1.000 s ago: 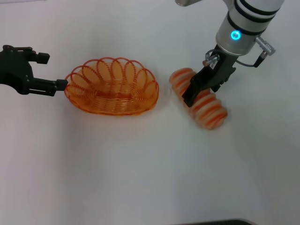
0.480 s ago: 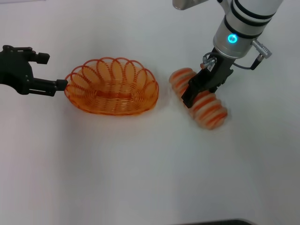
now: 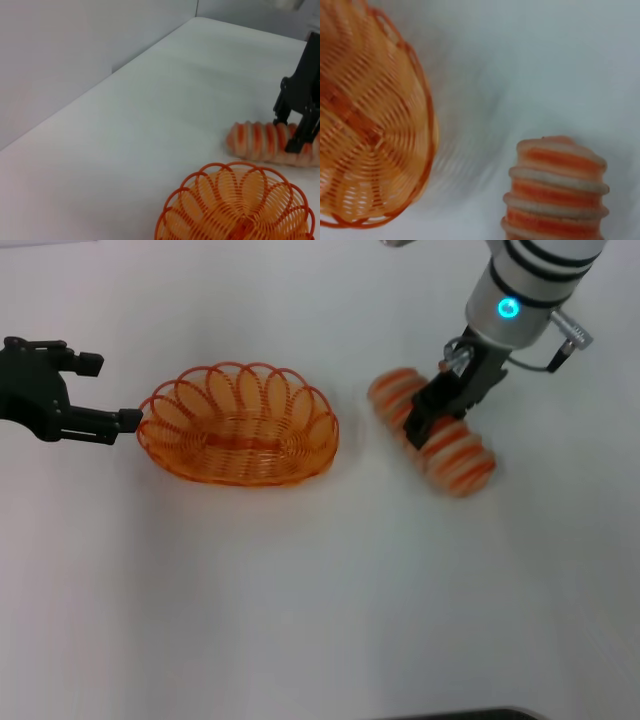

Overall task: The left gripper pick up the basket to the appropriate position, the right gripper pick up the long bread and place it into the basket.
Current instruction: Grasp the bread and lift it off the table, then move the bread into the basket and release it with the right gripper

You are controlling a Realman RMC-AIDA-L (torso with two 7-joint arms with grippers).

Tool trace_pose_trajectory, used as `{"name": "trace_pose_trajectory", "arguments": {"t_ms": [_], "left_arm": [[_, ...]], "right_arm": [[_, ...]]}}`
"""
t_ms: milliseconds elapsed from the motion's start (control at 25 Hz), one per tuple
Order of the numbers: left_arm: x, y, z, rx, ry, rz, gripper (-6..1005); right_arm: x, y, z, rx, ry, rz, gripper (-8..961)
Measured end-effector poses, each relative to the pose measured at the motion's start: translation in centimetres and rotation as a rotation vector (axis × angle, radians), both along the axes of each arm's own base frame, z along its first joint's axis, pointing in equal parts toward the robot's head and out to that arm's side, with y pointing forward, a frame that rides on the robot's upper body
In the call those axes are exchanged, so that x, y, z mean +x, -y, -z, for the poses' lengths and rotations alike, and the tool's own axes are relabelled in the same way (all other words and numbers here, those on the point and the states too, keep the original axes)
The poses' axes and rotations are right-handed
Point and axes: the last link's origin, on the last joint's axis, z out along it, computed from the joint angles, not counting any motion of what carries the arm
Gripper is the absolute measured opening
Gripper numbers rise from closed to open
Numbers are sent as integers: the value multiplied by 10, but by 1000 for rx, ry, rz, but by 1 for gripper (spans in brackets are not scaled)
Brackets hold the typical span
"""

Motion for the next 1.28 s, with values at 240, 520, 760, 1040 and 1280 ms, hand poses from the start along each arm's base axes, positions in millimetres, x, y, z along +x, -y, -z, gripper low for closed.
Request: {"name": "trace_pose_trajectory", "arguments": {"t_ms": [240, 520, 760, 1040, 1280], "left_arm": [[-3, 1, 2, -4, 9, -14, 888], [-5, 1, 5, -8, 17, -26, 887], [-7, 1, 7, -9, 22, -36, 888], [-8, 1, 5, 3, 19, -38, 888], [-7, 3, -4, 15, 10, -30, 887]], "right_arm": [[-13, -3, -27, -2, -71, -85, 588], [-28, -7, -40, -72, -89, -215, 560], [-44, -21, -48, -48, -16, -324, 507], [-75, -24, -38, -101, 0, -463, 446], [-101, -17, -24, -176, -35, -552, 378]]}}
